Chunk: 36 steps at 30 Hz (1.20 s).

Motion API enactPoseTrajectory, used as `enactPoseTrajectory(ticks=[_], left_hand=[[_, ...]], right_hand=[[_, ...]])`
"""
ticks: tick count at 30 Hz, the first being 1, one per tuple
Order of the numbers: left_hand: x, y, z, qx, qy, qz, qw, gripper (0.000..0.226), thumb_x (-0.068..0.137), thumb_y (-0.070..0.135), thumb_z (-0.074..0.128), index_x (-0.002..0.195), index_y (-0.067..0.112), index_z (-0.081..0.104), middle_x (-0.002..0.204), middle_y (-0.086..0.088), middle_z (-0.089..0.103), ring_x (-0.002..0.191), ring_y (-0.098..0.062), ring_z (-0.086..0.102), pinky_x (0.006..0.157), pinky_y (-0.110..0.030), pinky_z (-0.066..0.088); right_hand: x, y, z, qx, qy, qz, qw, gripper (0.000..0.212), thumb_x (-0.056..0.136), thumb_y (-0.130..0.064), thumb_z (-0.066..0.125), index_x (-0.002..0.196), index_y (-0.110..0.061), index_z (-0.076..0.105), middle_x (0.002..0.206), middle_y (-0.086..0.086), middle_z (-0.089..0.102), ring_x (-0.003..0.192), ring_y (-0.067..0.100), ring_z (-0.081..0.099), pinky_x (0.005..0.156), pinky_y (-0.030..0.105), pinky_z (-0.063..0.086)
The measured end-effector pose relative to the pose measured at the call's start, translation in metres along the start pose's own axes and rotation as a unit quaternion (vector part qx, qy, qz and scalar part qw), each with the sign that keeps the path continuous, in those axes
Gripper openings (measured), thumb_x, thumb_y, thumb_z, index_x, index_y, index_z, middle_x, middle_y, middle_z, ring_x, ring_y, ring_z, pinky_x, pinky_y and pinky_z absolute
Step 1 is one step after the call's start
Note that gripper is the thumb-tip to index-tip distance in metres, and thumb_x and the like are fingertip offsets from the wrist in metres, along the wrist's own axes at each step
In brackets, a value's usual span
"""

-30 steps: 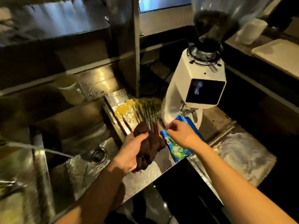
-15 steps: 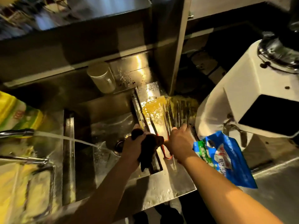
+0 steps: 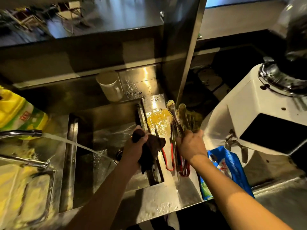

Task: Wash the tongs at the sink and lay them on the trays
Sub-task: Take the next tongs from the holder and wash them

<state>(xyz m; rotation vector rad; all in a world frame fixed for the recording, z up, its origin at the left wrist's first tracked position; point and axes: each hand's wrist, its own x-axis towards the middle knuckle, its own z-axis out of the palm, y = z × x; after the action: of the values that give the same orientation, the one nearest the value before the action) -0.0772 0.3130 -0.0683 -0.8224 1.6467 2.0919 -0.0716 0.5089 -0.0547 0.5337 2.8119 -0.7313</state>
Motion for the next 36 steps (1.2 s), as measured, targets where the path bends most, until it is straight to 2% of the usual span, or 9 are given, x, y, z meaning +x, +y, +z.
enactPoseTrajectory(ticks=[5, 12, 15, 19, 24, 27, 30, 33, 36], left_hand=[[0.001, 0.009, -0.051, -0.017, 0.029, 0.016, 0.999, 0.045, 0.094, 0.028, 0.066, 0.116, -0.011, 0.063, 0.085, -0.023, 0.066, 0.082, -0.036, 0.069, 0.079, -0.043, 0.056], [0.002, 0.049, -0.163, -0.18, 0.007, 0.112, 0.977, 0.041, 0.111, 0.025, 0.025, 0.083, 0.011, 0.051, 0.073, -0.008, 0.059, 0.065, -0.015, 0.061, 0.07, -0.03, 0.055], [0.004, 0.063, -0.206, -0.172, 0.071, 0.051, 0.981, 0.041, 0.106, 0.048, 0.034, 0.117, 0.017, 0.058, 0.109, -0.007, 0.063, 0.093, -0.021, 0.063, 0.097, -0.04, 0.052], [0.001, 0.073, -0.22, -0.233, 0.03, 0.036, 0.971, 0.074, 0.104, 0.053, 0.029, 0.144, -0.006, 0.044, 0.124, -0.022, 0.059, 0.092, -0.028, 0.062, 0.105, -0.046, 0.045], [0.007, 0.073, -0.21, -0.139, 0.074, 0.0, 0.988, 0.043, 0.105, 0.033, 0.045, 0.117, -0.006, 0.061, 0.114, -0.025, 0.067, 0.105, -0.038, 0.068, 0.097, -0.048, 0.053], [0.019, 0.082, -0.215, -0.125, 0.099, -0.017, 0.987, 0.026, 0.104, 0.004, 0.041, 0.085, -0.003, 0.058, 0.077, -0.019, 0.073, 0.066, -0.025, 0.072, 0.067, -0.033, 0.061], [0.038, 0.088, -0.218, -0.143, 0.095, -0.04, 0.984, 0.022, 0.096, -0.008, 0.045, 0.114, -0.007, 0.058, 0.097, -0.028, 0.069, 0.074, -0.029, 0.072, 0.072, -0.045, 0.062], [0.037, 0.085, -0.205, -0.121, 0.092, -0.054, 0.987, 0.009, 0.091, -0.008, 0.058, 0.091, -0.002, 0.064, 0.077, -0.023, 0.068, 0.053, -0.027, 0.07, 0.053, -0.039, 0.06], [0.047, 0.087, -0.212, -0.14, 0.146, -0.044, 0.978, 0.025, 0.095, -0.009, 0.043, 0.111, -0.006, 0.062, 0.084, -0.025, 0.067, 0.059, -0.031, 0.071, 0.051, -0.042, 0.06]], right_hand=[[-0.019, -0.043, -0.005, 0.067, -0.066, -0.016, 0.995, 0.03, 0.086, -0.021, 0.063, 0.113, -0.008, 0.061, 0.106, 0.018, 0.07, 0.095, 0.033, 0.067, 0.074, 0.032, 0.05], [-0.058, -0.13, 0.037, 0.375, -0.284, -0.002, 0.883, 0.028, 0.08, -0.011, 0.061, 0.108, -0.012, 0.059, 0.077, 0.011, 0.069, 0.045, 0.011, 0.055, 0.039, 0.024, 0.037], [-0.067, -0.158, 0.058, 0.422, -0.338, 0.025, 0.84, 0.018, 0.082, -0.011, 0.058, 0.095, -0.001, 0.067, 0.087, 0.014, 0.071, 0.05, 0.013, 0.053, 0.041, 0.025, 0.038], [-0.082, -0.191, 0.085, 0.438, -0.382, 0.036, 0.813, 0.017, 0.083, -0.011, 0.056, 0.088, -0.001, 0.068, 0.083, 0.014, 0.066, 0.05, 0.012, 0.048, 0.04, 0.022, 0.037], [-0.106, -0.227, 0.112, 0.409, -0.394, 0.05, 0.822, 0.011, 0.087, -0.011, 0.054, 0.09, -0.004, 0.061, 0.068, 0.005, 0.06, 0.045, 0.009, 0.042, 0.038, 0.021, 0.033], [-0.117, -0.23, 0.115, 0.394, -0.39, 0.047, 0.831, 0.008, 0.087, -0.012, 0.054, 0.087, -0.005, 0.059, 0.06, 0.002, 0.058, 0.042, 0.009, 0.041, 0.037, 0.021, 0.031], [-0.118, -0.229, 0.111, 0.377, -0.386, 0.037, 0.841, 0.008, 0.084, -0.014, 0.055, 0.083, -0.007, 0.059, 0.065, 0.005, 0.057, 0.044, 0.011, 0.041, 0.038, 0.023, 0.031], [-0.112, -0.238, 0.107, 0.353, -0.354, 0.021, 0.866, 0.011, 0.088, -0.015, 0.054, 0.085, -0.006, 0.058, 0.063, 0.007, 0.055, 0.04, 0.012, 0.04, 0.038, 0.024, 0.032], [-0.118, -0.239, 0.109, 0.337, -0.354, 0.011, 0.872, 0.013, 0.088, -0.017, 0.054, 0.087, -0.005, 0.058, 0.052, 0.002, 0.05, 0.036, 0.012, 0.04, 0.035, 0.022, 0.034]])
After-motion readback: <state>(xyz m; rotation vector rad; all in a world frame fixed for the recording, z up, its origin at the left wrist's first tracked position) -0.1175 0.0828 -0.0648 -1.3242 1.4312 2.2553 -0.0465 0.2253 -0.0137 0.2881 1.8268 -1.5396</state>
